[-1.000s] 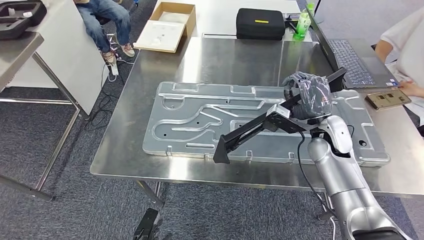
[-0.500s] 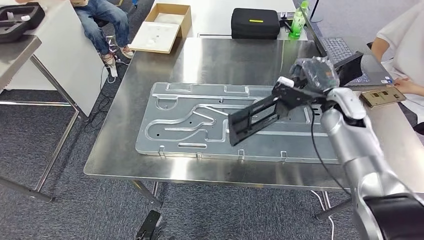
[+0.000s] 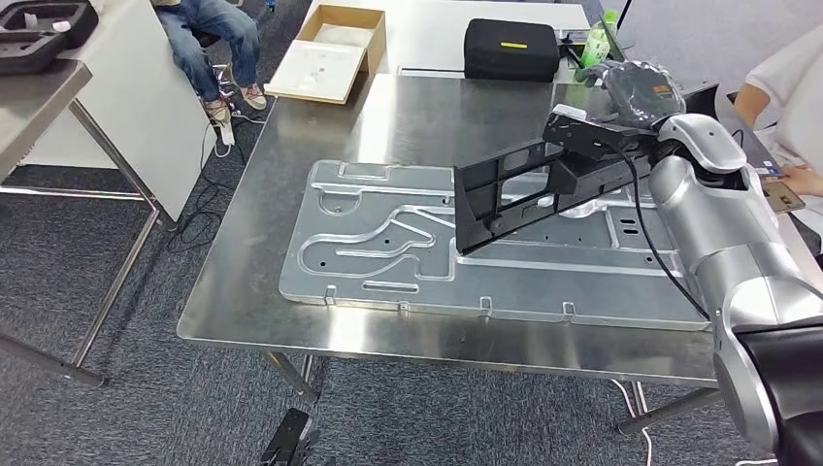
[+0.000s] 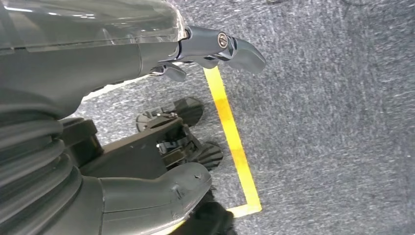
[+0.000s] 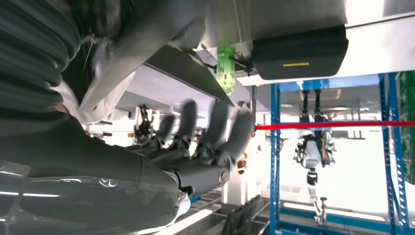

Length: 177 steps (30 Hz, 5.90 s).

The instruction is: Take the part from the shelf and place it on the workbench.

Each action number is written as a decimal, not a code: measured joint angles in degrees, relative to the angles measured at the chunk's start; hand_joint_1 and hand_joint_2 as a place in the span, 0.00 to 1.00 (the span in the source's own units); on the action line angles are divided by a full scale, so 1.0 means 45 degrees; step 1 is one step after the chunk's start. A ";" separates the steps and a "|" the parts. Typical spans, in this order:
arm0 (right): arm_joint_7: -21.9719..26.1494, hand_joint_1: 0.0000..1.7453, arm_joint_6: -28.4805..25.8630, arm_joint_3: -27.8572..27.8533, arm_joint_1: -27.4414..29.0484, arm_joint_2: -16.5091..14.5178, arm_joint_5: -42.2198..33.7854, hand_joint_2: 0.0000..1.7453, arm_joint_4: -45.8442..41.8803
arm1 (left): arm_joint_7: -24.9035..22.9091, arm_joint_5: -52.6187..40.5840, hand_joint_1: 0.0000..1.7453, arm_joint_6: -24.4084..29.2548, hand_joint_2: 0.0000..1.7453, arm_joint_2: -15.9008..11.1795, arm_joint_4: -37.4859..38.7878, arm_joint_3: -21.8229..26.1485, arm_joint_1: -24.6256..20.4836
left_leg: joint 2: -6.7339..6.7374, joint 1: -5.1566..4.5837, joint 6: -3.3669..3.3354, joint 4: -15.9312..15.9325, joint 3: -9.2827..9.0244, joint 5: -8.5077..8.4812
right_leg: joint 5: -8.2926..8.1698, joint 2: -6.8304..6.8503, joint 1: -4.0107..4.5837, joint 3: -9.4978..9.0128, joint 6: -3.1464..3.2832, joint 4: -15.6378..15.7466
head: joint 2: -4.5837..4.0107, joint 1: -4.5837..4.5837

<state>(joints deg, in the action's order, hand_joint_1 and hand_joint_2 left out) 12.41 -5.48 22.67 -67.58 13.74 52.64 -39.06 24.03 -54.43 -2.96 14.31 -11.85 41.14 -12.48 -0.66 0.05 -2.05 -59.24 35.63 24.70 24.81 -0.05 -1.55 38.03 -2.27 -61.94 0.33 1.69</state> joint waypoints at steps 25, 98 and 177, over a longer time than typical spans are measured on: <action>0.0035 0.00 -0.0265 0.0242 0.0305 -0.0013 -0.0249 1.00 0.0175 | -0.0119 0.0221 0.00 -0.0018 1.00 -0.0001 0.0000 0.0012 -0.0023 | 0.0082 0.0006 -0.0208 0.0352 -0.0184 -0.0208 | 0.1597 -0.0007 0.0068 0.1023 0.0056 -0.2575 | 0.0000 -0.0019; 0.0120 0.00 -0.3146 0.0246 0.3140 -0.0702 0.0270 0.00 -0.4767 | -0.0907 0.0168 0.00 0.1046 0.00 -0.0228 0.0000 0.0260 0.0498 | -0.1236 0.0012 0.0369 -0.0280 0.0385 -0.0015 | 0.0227 -0.0391 -0.0058 -0.0720 0.0489 0.0621 | 0.0000 -0.0165; 0.0372 0.00 -0.3560 0.0646 0.3549 -0.1943 0.0187 0.00 -0.6703 | -0.0446 0.0267 0.00 0.1684 0.00 -0.0443 0.0000 0.0590 0.0537 | 0.0162 0.0101 0.0055 0.0411 0.0047 -0.0463 | 0.1136 0.0939 0.0199 -0.1141 0.0223 0.0217 | 0.0000 -0.0398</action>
<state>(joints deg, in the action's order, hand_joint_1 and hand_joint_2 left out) 14.08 -21.50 25.58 -51.61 4.99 53.48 -69.22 22.03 -53.23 4.62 12.32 -11.85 43.80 -10.06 0.06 0.51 -1.80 -57.39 35.84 22.62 29.92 4.17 -0.65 32.90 -1.27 -60.96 0.33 -0.10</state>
